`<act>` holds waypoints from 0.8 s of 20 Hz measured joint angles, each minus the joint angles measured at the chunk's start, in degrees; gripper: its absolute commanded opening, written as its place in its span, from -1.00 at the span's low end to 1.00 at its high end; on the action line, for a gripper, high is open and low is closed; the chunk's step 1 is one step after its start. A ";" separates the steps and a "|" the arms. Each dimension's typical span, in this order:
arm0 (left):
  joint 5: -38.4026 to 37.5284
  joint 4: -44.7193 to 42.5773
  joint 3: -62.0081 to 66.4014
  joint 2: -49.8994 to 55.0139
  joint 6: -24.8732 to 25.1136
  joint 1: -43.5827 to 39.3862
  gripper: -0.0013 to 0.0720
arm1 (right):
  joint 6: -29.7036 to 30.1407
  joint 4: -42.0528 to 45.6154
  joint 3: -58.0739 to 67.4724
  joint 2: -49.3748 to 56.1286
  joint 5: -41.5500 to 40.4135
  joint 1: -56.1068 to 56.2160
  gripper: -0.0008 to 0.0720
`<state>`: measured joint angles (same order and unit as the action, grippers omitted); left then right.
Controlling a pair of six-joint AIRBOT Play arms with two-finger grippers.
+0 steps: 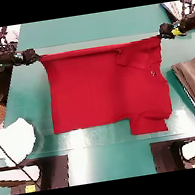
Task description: Fold the shirts.
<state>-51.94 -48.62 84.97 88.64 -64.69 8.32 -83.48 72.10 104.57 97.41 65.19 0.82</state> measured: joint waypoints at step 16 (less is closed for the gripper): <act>-9.68 -4.13 -11.30 0.17 -1.31 0.79 0.51 | 0.09 0.70 -28.96 -10.56 -4.76 0.61 0.04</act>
<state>-61.63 -52.75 73.67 88.82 -66.00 9.10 -83.40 72.79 75.61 86.85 60.42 1.43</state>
